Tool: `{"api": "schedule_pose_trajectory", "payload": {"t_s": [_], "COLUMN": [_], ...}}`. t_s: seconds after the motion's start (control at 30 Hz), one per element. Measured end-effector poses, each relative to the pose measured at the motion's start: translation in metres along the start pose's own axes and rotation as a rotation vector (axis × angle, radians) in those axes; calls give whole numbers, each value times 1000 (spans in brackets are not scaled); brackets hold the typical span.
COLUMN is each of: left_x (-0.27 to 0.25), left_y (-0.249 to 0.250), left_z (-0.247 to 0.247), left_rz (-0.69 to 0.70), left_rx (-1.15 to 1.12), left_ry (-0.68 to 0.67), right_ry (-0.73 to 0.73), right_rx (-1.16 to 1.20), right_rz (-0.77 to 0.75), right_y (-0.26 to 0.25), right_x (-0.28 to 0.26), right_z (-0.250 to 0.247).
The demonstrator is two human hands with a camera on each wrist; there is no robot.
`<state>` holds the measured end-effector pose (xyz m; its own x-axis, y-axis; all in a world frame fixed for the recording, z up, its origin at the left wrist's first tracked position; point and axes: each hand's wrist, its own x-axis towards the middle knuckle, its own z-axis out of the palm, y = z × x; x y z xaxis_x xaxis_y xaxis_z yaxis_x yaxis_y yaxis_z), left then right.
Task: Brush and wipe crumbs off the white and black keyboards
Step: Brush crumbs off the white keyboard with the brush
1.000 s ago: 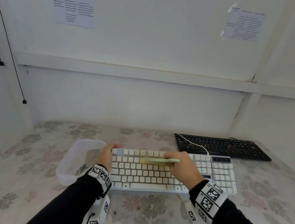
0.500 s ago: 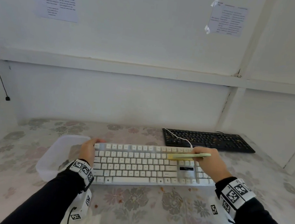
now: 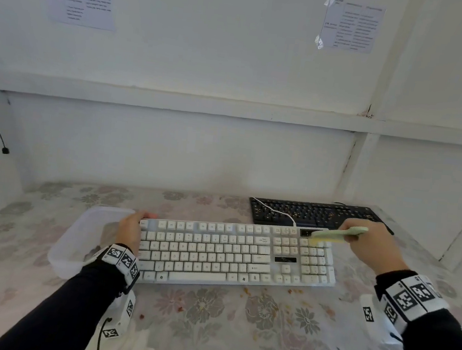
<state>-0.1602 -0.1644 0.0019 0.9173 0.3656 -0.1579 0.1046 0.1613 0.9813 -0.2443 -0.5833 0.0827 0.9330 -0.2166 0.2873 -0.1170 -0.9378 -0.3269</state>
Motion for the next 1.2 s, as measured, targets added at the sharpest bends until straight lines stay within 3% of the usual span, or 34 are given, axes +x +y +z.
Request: {"api": "schedule_pose_trajectory", "payload": {"t_s": [0.13, 0.27, 0.43, 0.77, 0.93, 1.2], "left_x": [-2, -4, -6, -6, -7, -7], "left_y": [3, 4, 7, 12, 10, 8], "left_z": [0, -1, -3, -7, -6, -4], "left_rz": [-29, -61, -82, -97, -130, -65], "left_rx": [-17, -38, -58, -111, -145, -74], "left_ry": [-6, -27, -45, -113, -95, -52], "right_ry": [-53, -215, -363, -376, -333, -294], "right_rx": [157, 301, 290, 121, -2, -15], "right_rz": [-231, -527, -757, -756, -674, -633], "right_y": [-48, -127, -206, -261, -255, -219], "right_x": [-4, -19, -34, -40, -36, -36], "right_z": [6, 33, 79, 94, 93, 93]}}
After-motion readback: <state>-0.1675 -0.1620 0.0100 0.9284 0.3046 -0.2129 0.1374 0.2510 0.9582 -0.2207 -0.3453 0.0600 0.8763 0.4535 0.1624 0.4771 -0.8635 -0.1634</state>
